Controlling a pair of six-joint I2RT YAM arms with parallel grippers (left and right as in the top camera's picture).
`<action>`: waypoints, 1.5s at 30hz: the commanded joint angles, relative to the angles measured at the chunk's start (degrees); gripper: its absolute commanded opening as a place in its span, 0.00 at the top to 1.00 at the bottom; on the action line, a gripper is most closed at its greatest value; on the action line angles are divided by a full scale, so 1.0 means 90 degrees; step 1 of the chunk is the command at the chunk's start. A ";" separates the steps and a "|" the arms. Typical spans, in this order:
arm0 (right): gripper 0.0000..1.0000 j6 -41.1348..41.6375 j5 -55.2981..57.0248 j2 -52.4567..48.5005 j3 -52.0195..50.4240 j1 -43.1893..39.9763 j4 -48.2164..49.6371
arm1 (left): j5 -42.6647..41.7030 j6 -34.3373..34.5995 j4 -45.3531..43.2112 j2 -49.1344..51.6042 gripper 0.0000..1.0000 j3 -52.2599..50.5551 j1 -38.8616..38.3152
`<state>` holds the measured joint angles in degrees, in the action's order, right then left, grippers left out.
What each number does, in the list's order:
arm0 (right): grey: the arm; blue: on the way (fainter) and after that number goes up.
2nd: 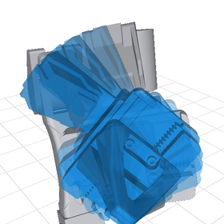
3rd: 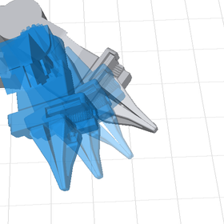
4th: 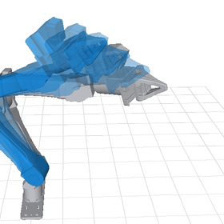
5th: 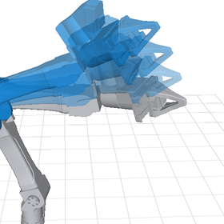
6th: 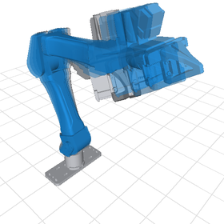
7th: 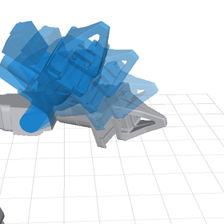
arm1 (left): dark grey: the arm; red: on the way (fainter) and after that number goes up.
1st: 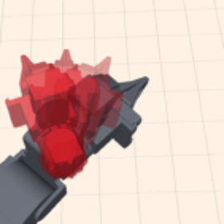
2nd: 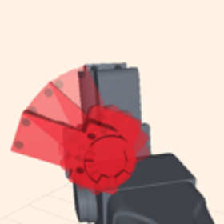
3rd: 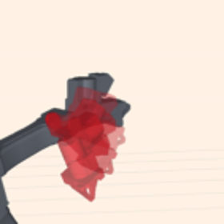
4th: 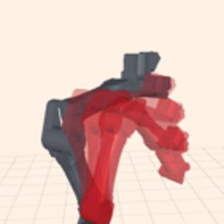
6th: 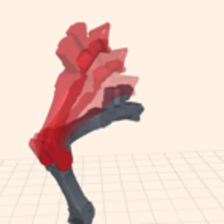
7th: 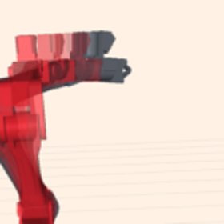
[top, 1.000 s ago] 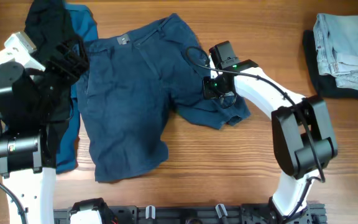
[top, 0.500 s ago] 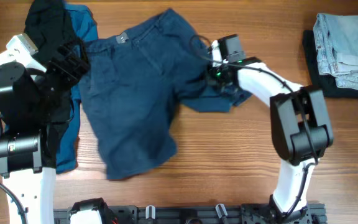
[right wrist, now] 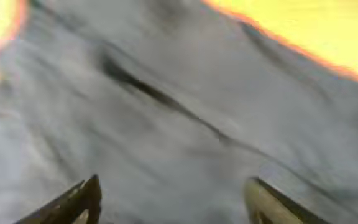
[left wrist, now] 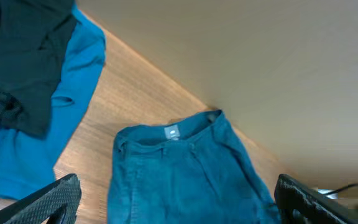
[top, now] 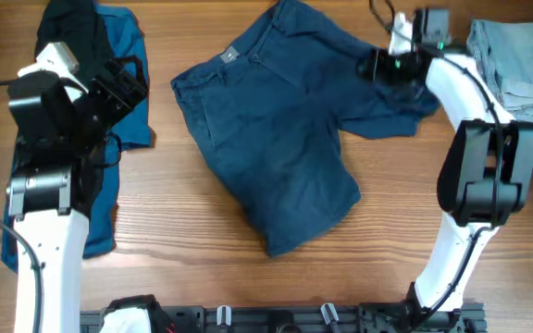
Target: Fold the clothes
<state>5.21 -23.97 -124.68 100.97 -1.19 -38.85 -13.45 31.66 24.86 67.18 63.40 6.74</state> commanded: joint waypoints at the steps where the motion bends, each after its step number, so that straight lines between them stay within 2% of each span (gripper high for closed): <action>1: 0.00 -0.0056 -0.1557 0.0525 0.0918 0.0146 -0.0937 | -0.0075 -0.0916 -0.0066 0.0627 0.01 0.0053 -0.0095; 3: 0.00 -0.0056 -0.2106 0.0775 0.0974 0.0270 -0.1484 | -0.0083 -0.1365 -0.0333 0.1258 0.00 0.0053 -0.0228; 5: 0.01 -0.0058 -0.2093 0.0889 0.0971 0.0408 -0.2028 | -0.0257 -0.1843 -0.0716 0.1984 0.01 0.0053 -0.0379; 6: 0.01 -0.0029 -0.1974 0.0891 0.0971 0.0461 -0.2198 | -0.0425 -0.2030 -0.0901 0.2312 0.00 0.0053 -0.0437; 7: 0.00 0.0291 -0.1297 0.0891 0.0971 0.0571 -0.2494 | -0.0624 -0.2198 -0.1163 0.2764 0.01 0.0053 -0.0503; 10: 0.01 0.0690 -0.0107 0.0894 0.0971 0.0789 -0.3084 | -0.0821 -0.2334 -0.1666 0.3619 0.01 0.0053 -0.0556; 13: 0.04 0.0707 0.0027 0.0930 0.0971 0.1059 -0.3390 | -0.0821 -0.2436 -0.2149 0.4335 0.01 0.0053 -0.0554; 17: 0.08 0.0758 0.0024 0.1001 0.0971 0.1304 -0.3395 | -0.0814 -0.2499 -0.2470 0.4607 0.01 0.0053 -0.0571; 21: 0.16 0.0780 0.0032 0.1010 0.0971 0.1513 -0.3546 | -0.0816 -0.2467 -0.2657 0.4648 0.22 0.0053 -0.0576; 23: 0.16 0.1095 0.0376 0.1030 0.0971 0.1668 -0.3611 | -0.0814 -0.2467 -0.2676 0.4658 0.43 0.0053 -0.0624; 26: 0.20 0.1481 0.1047 0.1214 0.0971 0.1933 -0.3628 | -0.0782 -0.2312 -0.2783 0.4658 0.67 0.0053 -0.0709; 28: 0.23 0.1654 0.1387 0.1571 0.0971 0.2103 -0.3626 | -0.0712 -0.2254 -0.2888 0.4658 0.80 0.0053 -0.0770; 31: 0.24 0.1780 0.1783 0.2144 0.0971 0.2336 -0.3643 | -0.0597 -0.2210 -0.2939 0.4658 0.95 0.0053 -0.0804; 35: 0.25 0.1972 0.2506 0.3179 0.0969 0.2837 -0.4041 | -0.0274 -0.2062 -0.2888 0.4660 0.96 0.0053 -0.0804; 37: 0.26 0.2096 0.2552 0.3490 0.0920 0.3031 -0.4405 | 0.0046 -0.1634 -0.2817 0.4658 0.96 0.0053 -0.0770; 41: 0.29 0.2317 0.2443 0.3670 0.0459 0.3371 -0.4935 | 0.0070 -0.0816 -0.2586 0.4534 0.96 0.0053 -0.0386; 45: 0.29 0.2312 0.2409 0.3677 -0.0347 0.4250 -0.4818 | -0.0002 -0.0750 -0.2319 0.4075 0.96 0.0053 0.0066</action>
<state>24.69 -2.72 -91.18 102.35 31.77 -82.83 -14.39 22.00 3.40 108.31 63.40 4.21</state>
